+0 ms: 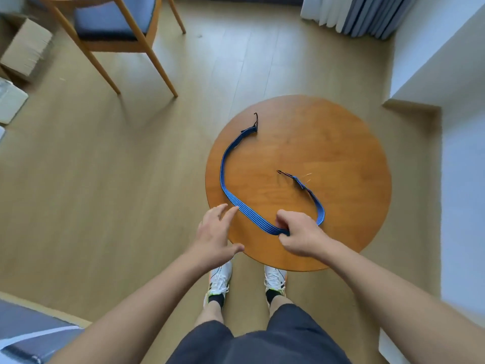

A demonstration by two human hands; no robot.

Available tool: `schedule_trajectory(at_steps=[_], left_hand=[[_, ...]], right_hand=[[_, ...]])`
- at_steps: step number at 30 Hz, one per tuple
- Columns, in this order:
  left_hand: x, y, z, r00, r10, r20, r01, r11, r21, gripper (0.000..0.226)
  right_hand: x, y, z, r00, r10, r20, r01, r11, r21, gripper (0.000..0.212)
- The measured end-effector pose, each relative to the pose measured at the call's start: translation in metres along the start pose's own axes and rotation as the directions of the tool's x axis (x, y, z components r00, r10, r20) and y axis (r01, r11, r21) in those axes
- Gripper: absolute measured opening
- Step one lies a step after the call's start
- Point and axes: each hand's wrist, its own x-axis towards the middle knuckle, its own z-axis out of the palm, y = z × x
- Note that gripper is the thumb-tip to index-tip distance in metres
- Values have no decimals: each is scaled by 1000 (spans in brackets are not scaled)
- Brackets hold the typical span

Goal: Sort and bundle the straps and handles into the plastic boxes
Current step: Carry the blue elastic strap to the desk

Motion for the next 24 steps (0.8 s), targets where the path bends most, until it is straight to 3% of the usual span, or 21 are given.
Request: schedule_trajectory(at_steps=[3,5,9,11,15,19,21,24], left_hand=[[10,32,-37,991,133,33,-133,991,-18,124],[10,57,-65,970,244,-13,-243,959,-143,115],[3,92,-114,915,338,-220,-399,838,-372,42],[-5,107,-138,876,397,-273,-482,741,-468,18],[-31,136,-183,834,458,-308,-549,634,-545,36],[-62,163,-216,779,501,-376,-608,457,-649,23],[-80,176,-228,752,538,-380,-631,422,-651,20],[-108,192,-239,730,587,-349,-622,361,-695,21]], right_hand=[[-24,-52,-47,983,-87,-160,122,966,229,17],[-40,-85,-81,957,-113,-266,198,927,319,17],[-71,-133,-134,890,-134,-436,329,851,410,20],[-88,-146,-154,841,-120,-528,400,795,456,17],[-118,-154,-171,768,-86,-634,501,699,511,15],[-136,-158,-159,730,-24,-683,503,696,513,21],[-142,-159,-148,741,-16,-672,502,678,538,25],[-145,-158,-130,816,-13,-578,416,708,571,44]])
